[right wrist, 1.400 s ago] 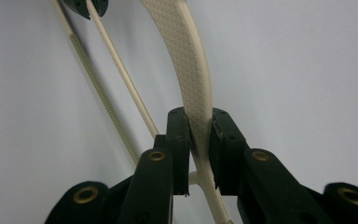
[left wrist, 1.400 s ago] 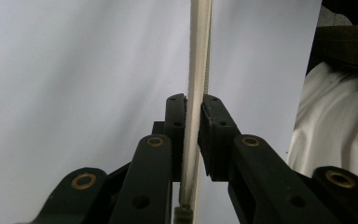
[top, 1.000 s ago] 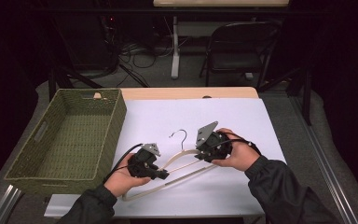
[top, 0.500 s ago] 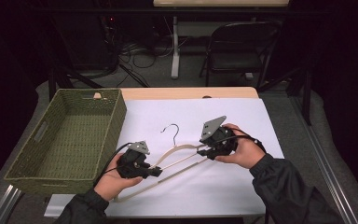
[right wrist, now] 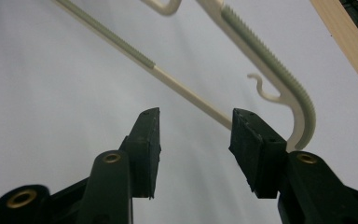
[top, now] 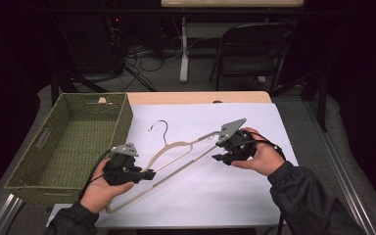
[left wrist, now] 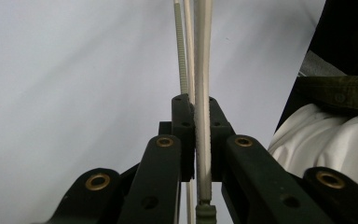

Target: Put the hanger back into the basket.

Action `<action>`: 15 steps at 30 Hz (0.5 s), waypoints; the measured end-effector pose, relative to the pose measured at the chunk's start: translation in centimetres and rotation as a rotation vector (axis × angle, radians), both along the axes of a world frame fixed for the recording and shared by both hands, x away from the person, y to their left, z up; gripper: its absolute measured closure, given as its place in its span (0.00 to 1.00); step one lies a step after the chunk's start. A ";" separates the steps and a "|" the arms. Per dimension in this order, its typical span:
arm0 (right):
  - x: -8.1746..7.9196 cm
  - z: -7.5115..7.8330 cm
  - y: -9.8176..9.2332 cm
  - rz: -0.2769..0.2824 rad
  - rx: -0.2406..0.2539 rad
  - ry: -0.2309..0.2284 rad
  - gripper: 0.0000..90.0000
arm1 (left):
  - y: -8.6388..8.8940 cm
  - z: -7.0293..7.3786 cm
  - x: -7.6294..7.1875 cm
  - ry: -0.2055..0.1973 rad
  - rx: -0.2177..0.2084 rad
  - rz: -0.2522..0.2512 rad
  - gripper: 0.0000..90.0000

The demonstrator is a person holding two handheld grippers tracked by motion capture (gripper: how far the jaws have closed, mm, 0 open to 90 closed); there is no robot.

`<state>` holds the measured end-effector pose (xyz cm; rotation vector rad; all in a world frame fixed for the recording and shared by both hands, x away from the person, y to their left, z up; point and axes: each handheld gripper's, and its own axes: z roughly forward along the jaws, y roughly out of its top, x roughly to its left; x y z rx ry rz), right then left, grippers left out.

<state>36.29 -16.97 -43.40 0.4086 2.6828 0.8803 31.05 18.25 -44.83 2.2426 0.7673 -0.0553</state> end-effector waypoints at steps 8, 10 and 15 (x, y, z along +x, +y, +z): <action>0.0 0.0 -0.1 -0.008 0.001 0.009 0.57 | 2.4 2.8 -0.2 -0.035 -0.023 0.025 0.97; 0.0 0.0 -0.3 -0.012 -0.004 0.015 0.57 | 3.1 3.6 -0.2 -0.049 -0.020 0.036 0.97; 0.1 0.0 -0.5 -0.026 0.001 0.012 0.56 | 5.4 5.4 0.0 -0.082 -0.007 0.071 0.97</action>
